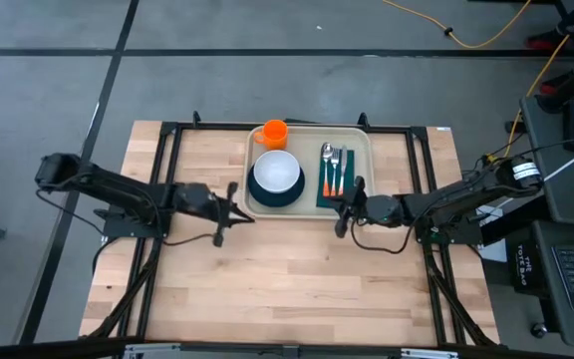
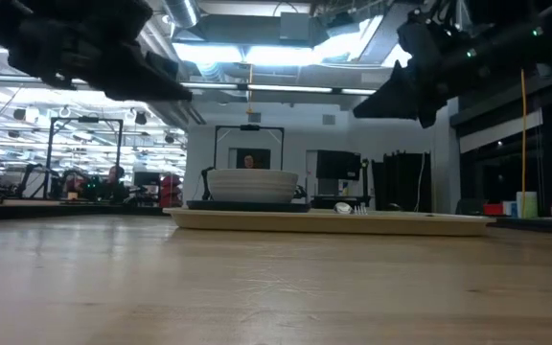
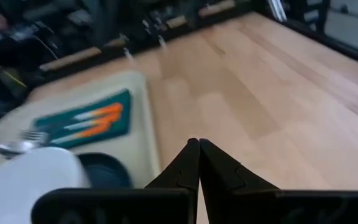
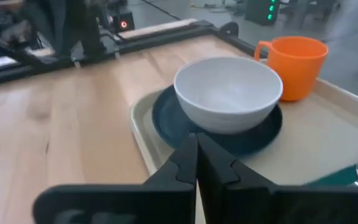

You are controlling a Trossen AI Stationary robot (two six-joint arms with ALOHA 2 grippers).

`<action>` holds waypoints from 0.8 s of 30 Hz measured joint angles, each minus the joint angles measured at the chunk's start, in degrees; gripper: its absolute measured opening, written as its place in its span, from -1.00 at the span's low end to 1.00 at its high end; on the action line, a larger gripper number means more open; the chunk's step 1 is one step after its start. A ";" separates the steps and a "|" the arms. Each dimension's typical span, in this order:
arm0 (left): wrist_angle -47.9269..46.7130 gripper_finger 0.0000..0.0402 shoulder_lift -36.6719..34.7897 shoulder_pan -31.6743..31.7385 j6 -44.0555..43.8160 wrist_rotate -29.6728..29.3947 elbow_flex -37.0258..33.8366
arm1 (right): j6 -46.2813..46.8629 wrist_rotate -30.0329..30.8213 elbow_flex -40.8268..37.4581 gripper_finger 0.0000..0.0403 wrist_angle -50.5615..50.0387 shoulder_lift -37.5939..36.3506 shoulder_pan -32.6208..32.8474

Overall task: Set up tray
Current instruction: Return to Home Position

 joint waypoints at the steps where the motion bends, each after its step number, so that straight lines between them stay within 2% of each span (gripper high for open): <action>1: 0.53 -0.99 -1.80 1.22 0.35 0.97 -0.83 | 0.00 -0.05 -0.34 -0.97 -0.02 0.02 0.00; 4: 5.25 -0.99 -6.60 4.83 -0.23 3.76 -5.50 | -0.04 -1.04 -0.51 -0.97 0.22 0.02 0.10; 7: 12.14 -0.99 -10.33 7.63 -2.30 3.75 -11.26 | -2.16 -1.96 -0.51 -0.98 0.90 0.02 0.09; 10: 18.26 -0.99 -14.37 9.00 -3.40 4.26 -15.69 | -3.46 -2.14 -0.51 -0.98 1.09 0.02 0.09; 13: 19.63 -0.99 -19.01 9.21 -3.50 4.15 -18.60 | -3.28 -2.14 -0.51 -0.96 1.08 0.02 0.09; 24: 2.87 -0.99 -35.29 9.19 -4.60 2.03 -19.55 | -3.08 -2.51 -0.51 -0.96 1.10 0.02 0.09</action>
